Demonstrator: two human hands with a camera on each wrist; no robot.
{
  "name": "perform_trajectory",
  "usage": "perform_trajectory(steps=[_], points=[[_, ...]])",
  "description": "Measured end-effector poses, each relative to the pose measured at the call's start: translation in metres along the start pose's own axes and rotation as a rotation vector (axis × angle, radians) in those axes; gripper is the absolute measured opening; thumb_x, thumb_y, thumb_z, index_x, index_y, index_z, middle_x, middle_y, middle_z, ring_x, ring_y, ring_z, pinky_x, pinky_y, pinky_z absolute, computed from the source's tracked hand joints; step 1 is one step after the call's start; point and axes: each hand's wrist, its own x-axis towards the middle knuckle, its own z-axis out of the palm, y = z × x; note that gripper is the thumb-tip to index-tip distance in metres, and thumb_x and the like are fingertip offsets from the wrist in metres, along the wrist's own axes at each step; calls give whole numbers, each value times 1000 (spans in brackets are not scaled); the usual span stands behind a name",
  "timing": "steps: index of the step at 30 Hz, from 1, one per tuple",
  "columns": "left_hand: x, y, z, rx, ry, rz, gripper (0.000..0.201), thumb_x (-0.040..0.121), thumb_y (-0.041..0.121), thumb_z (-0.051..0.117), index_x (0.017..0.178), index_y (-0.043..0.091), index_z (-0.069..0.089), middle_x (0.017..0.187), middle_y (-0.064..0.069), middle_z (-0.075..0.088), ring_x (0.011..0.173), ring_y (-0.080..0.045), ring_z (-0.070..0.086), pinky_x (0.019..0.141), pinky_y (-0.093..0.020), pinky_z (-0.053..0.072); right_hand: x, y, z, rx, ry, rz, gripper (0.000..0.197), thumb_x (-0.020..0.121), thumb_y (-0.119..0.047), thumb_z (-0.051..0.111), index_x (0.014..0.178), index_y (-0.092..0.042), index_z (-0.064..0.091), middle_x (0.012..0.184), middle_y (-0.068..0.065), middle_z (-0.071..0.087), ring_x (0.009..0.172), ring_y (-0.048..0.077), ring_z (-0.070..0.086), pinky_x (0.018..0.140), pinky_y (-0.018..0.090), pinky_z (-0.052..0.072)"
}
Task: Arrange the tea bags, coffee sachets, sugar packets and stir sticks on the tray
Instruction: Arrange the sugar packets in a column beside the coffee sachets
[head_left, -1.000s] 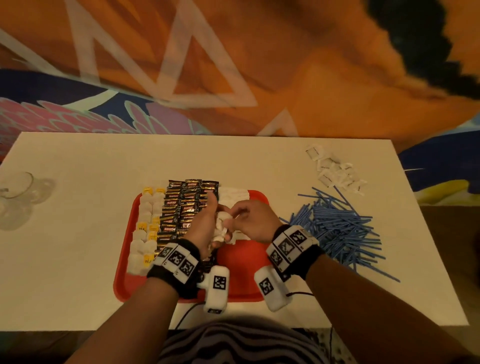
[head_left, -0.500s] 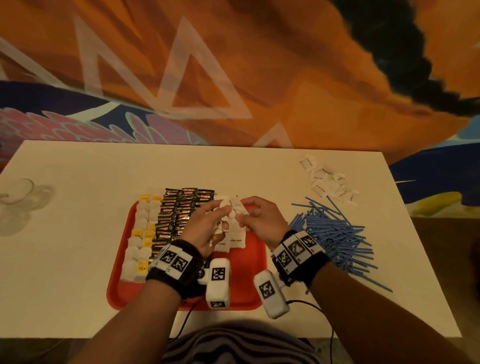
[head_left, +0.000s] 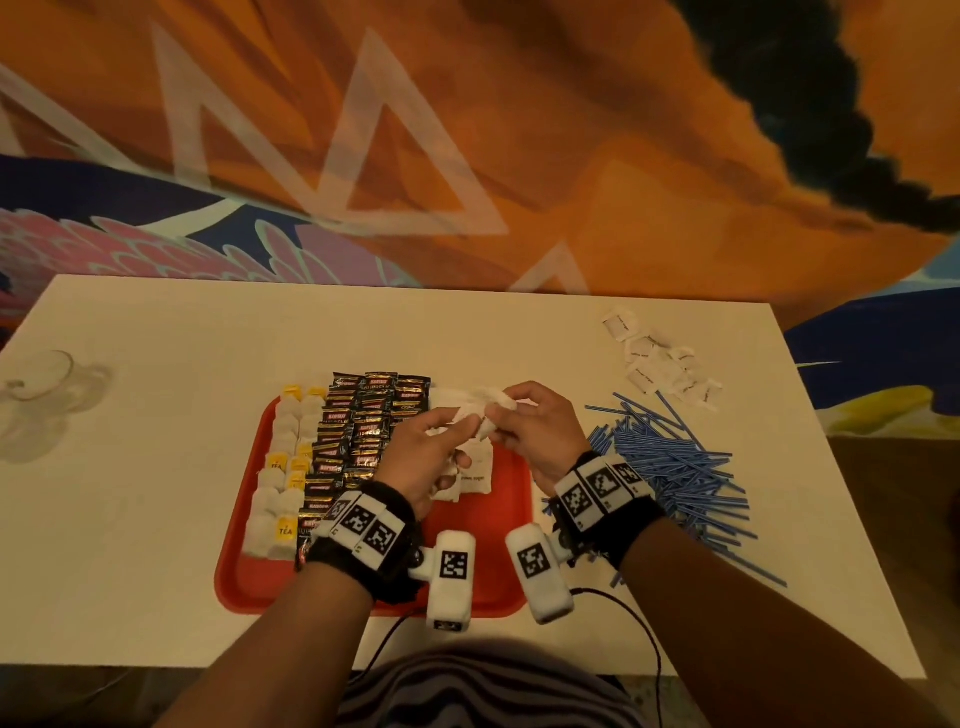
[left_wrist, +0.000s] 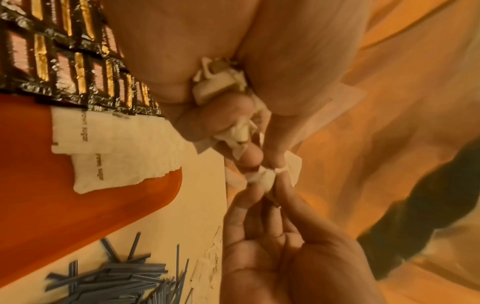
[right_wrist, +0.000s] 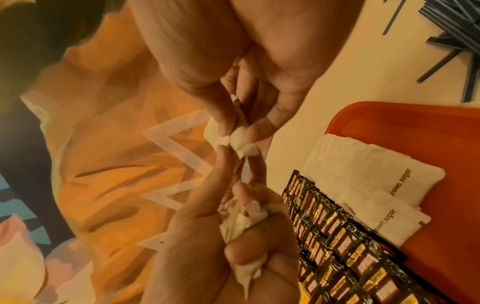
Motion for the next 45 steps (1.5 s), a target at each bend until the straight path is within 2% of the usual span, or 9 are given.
perform_trajectory(steps=[4, 13, 18, 25, 29, 33, 36, 41, 45], points=[[3, -3, -1, -76, 59, 18, 10, 91, 19, 71, 100, 17, 69, 77, -2, 67, 52, -11, 54, 39, -18, 28, 5, 6, -2, -93, -3, 42, 16, 82, -9, 76, 79, -10, 60, 89, 17, 66, 83, 23, 62, 70, 31, 53], [6, -7, -8, 32, 80, 62, 19, 90, 16, 73, 107, 12, 68, 68, 0, 63, 49, -9, 54, 39, -20, 31, 5, 6, -7, -107, 68, -147, 22, 77, 9, 72, 76, -13, 71, 78, 2, 72, 72, 11, 66, 66, 22, 52], [7, -9, -14, 88, 75, 90, 15, 89, 16, 73, 103, 13, 70, 70, -1, 64, 50, -11, 55, 40, -20, 32, 9, 20, -9, -110, -45, 91, 33, 77, -7, 80, 107, -8, 66, 99, 14, 73, 79, 19, 67, 59, 27, 49], [10, -17, -23, 136, 184, 111, 12, 91, 20, 71, 96, 9, 73, 70, -5, 66, 47, -10, 56, 38, -19, 38, 17, 48, -14, -334, -34, 112, 26, 76, -10, 82, 97, -3, 67, 87, 16, 73, 69, 17, 70, 56, 23, 49], [14, -31, -37, 137, 241, 34, 12, 93, 24, 69, 92, 13, 72, 67, -1, 66, 49, -11, 55, 43, -23, 37, 20, 71, -24, -517, -20, 154, 16, 82, -15, 77, 82, -21, 62, 82, 5, 73, 64, 10, 65, 57, 21, 49], [9, -40, -54, 121, 259, -40, 10, 93, 26, 69, 90, 17, 72, 73, 1, 68, 52, -10, 56, 41, -22, 38, 27, 102, -32, -690, -11, 258, 21, 83, -25, 75, 101, -16, 70, 93, -1, 73, 81, 11, 68, 78, 27, 56], [5, -44, -66, 120, 289, -57, 10, 92, 28, 70, 89, 18, 71, 74, 1, 69, 52, -10, 56, 43, -22, 39, 32, 113, -30, -752, -3, 294, 25, 84, -28, 73, 105, -14, 70, 92, -6, 70, 77, 5, 63, 67, 18, 48], [1, -51, -86, 113, 326, -78, 12, 92, 29, 70, 88, 18, 71, 69, 5, 68, 51, -9, 56, 42, -21, 36, 41, 125, -20, -768, 64, 332, 37, 83, -33, 74, 115, -16, 66, 101, -4, 70, 91, 12, 65, 74, 23, 50], [-1, -54, -93, 114, 353, -80, 11, 91, 27, 71, 89, 17, 72, 70, 2, 67, 50, -10, 55, 40, -20, 36, 46, 124, -14, -900, 85, 331, 31, 87, -35, 70, 112, -18, 64, 107, -3, 68, 93, 13, 57, 74, 20, 33]])
